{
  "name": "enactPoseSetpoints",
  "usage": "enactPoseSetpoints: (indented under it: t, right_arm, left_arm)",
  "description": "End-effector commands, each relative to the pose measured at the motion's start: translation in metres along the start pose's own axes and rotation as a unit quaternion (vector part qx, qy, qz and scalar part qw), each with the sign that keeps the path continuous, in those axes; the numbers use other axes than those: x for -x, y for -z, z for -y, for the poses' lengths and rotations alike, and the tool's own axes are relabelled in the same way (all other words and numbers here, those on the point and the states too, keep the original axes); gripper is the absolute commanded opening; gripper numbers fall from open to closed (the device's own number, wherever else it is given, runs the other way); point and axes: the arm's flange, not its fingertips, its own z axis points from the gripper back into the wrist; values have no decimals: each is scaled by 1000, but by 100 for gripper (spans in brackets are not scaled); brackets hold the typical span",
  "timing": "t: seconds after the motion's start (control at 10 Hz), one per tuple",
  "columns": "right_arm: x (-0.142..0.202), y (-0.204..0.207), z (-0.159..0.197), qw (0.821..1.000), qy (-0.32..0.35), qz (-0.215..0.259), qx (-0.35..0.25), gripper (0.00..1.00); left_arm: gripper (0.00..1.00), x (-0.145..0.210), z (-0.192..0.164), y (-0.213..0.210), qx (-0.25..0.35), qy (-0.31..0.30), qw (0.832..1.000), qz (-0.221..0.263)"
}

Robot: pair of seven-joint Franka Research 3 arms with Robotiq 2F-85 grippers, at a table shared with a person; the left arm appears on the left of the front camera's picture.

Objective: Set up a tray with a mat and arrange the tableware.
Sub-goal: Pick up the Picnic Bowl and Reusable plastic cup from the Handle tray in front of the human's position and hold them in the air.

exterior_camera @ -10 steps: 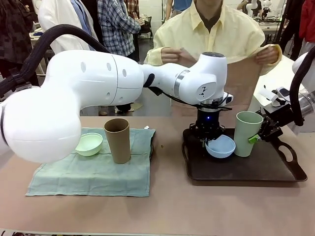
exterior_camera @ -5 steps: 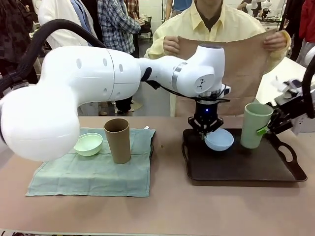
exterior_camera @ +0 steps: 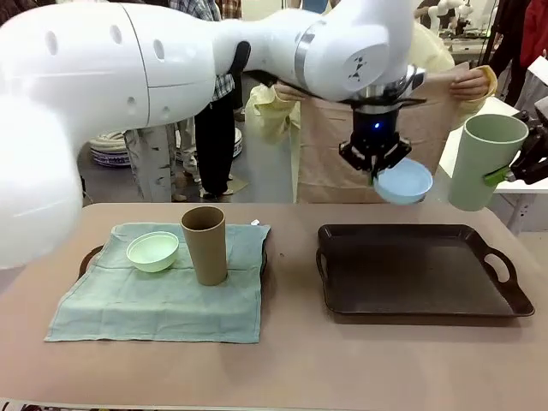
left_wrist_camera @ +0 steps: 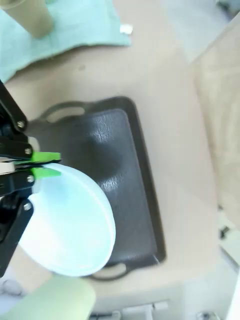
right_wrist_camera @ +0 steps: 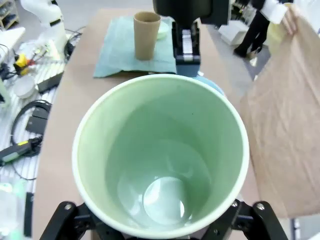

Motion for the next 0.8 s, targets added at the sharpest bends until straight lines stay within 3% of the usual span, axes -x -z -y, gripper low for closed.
enactPoseSetpoints:
  t: [0.0,0.2,0.3,0.7]
  right_arm:
    - [-23,3,-25,1000,-1,-16,12,0]
    - [-29,-10,-34,999,10,-17,32,0]
    - [-30,-7,-23,1000,-10,-6,10,0]
    - [-30,-7,-23,1000,-10,-6,10,0]
  left_arm:
    - [0,15,3,-18,-38,-24,998,47]
    - [0,15,-6,-28,-51,-58,996,45]
    - [0,10,9,-32,-13,-15,999,39]
    - [0,10,9,-32,-13,-15,999,39]
